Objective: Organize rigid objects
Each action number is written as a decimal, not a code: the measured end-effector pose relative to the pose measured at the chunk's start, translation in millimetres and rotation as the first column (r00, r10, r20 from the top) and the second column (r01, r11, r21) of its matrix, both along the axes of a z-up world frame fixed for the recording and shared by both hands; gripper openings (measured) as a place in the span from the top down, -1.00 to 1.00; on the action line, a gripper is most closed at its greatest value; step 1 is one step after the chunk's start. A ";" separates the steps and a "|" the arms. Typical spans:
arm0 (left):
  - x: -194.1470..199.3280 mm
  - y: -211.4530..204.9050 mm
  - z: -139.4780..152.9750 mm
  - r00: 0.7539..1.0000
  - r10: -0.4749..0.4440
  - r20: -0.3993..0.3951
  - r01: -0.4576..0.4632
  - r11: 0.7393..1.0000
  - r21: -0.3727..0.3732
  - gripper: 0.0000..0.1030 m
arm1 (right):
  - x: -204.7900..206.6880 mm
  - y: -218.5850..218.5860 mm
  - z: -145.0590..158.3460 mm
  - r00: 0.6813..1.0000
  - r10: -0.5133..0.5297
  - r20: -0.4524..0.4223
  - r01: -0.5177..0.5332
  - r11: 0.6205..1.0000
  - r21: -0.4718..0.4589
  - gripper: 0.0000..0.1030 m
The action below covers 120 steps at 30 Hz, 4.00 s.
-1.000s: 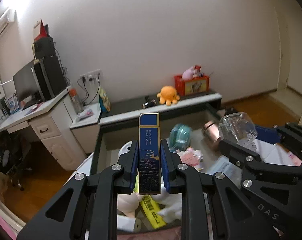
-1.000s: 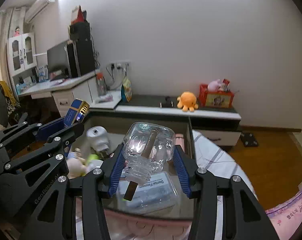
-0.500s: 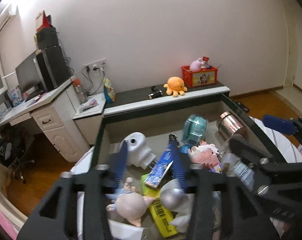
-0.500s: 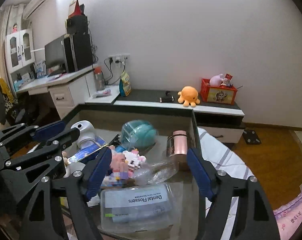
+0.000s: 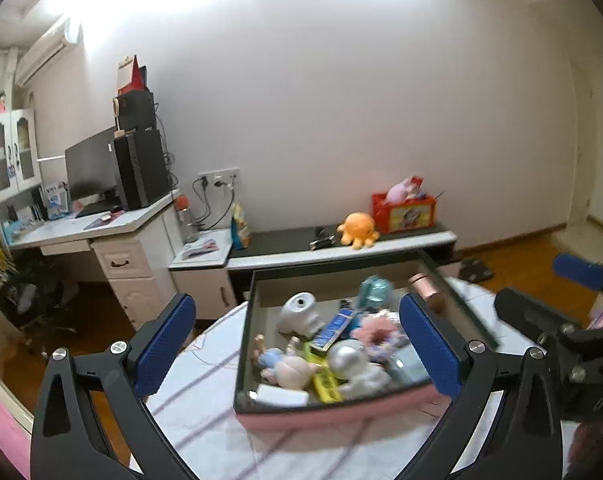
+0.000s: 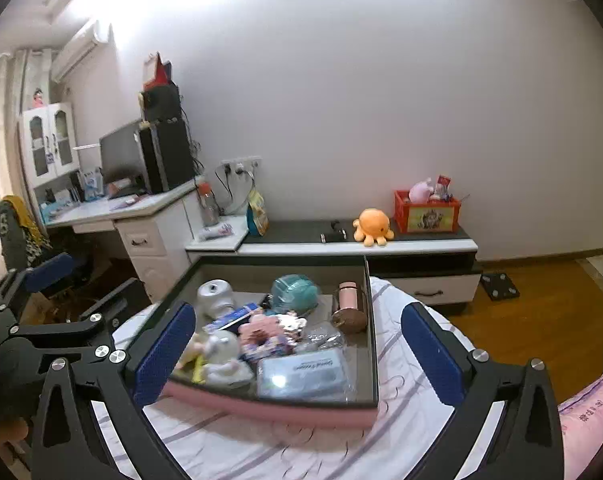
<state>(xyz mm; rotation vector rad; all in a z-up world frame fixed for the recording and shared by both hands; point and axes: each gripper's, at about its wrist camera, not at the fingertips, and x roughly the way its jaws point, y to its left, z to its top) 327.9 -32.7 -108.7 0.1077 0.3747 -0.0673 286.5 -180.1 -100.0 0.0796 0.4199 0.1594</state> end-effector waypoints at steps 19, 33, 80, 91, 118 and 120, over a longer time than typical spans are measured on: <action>-172.1 13.5 53.4 0.988 0.005 0.153 0.009 0.996 -0.090 -1.00 | -162.2 20.1 49.6 0.980 -0.102 0.172 0.115 0.991 -0.071 -1.00; -265.8 20.3 88.9 0.956 0.033 0.292 -0.012 0.997 -0.074 -1.00 | -245.4 26.6 81.2 0.952 -0.094 0.291 0.116 0.992 -0.059 -1.00; -294.2 38.1 100.9 0.936 0.055 0.347 -0.037 0.998 -0.057 -1.00 | -283.4 50.1 97.0 0.917 -0.168 0.363 0.209 0.975 -0.076 -1.00; -296.6 37.4 101.4 0.935 0.050 0.352 -0.035 0.998 -0.051 -1.00 | -283.7 51.4 96.7 0.919 -0.175 0.354 0.212 0.975 -0.070 -1.00; -297.9 39.9 104.1 0.935 0.046 0.351 -0.030 0.998 -0.052 -1.00 | -286.0 57.3 97.3 0.920 -0.176 0.350 0.212 0.975 -0.067 -1.00; -297.6 40.3 104.1 0.935 0.047 0.351 -0.031 0.998 -0.052 -1.00 | -286.1 57.3 97.2 0.920 -0.176 0.351 0.212 0.975 -0.066 -1.00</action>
